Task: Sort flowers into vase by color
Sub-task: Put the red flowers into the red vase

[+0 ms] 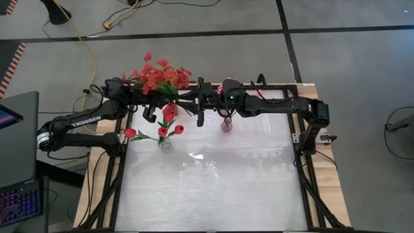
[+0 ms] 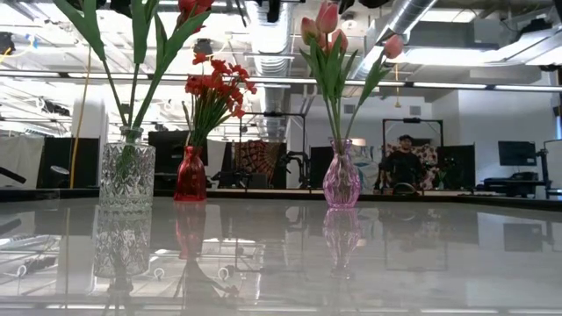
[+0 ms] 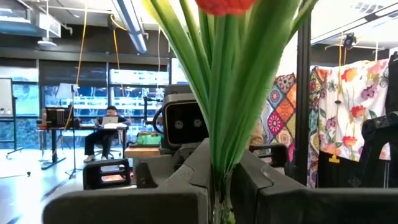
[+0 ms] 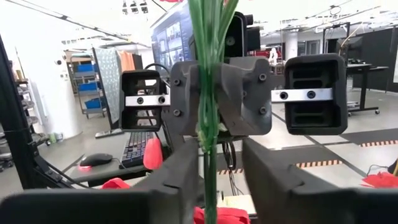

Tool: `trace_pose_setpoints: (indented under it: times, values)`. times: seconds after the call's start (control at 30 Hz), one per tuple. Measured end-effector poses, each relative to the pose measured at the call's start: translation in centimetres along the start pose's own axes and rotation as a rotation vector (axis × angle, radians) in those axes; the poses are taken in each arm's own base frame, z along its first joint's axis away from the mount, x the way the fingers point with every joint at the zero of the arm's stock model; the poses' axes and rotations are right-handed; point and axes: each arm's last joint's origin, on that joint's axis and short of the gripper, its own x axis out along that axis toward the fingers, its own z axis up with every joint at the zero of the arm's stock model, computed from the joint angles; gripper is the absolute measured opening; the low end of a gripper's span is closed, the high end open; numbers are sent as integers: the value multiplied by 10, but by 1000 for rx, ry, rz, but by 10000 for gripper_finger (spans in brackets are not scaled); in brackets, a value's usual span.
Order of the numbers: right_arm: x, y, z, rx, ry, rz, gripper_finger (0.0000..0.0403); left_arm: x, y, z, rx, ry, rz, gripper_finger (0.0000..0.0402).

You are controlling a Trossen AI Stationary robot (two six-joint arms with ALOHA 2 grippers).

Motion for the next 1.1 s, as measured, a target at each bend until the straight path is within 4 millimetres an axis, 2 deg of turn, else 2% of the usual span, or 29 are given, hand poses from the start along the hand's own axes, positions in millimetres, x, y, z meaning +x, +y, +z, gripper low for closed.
trace_pose_setpoints:
  times: [0.27,0.47,0.73,0.9,1.1]
  values:
    - [-10,0,16,1,2,-7,277,-6,8,2,6,5,36,11]
    - [-26,-1,33,9,71,-28,334,-19,15,12,-5,0,45,10]
    - [-48,4,48,5,189,-43,348,-52,11,34,23,23,165,10]
    - [-58,19,53,-6,249,-16,344,-73,2,43,48,63,260,10]
    - [-70,42,56,-64,336,-72,341,-86,-2,40,26,134,333,10]
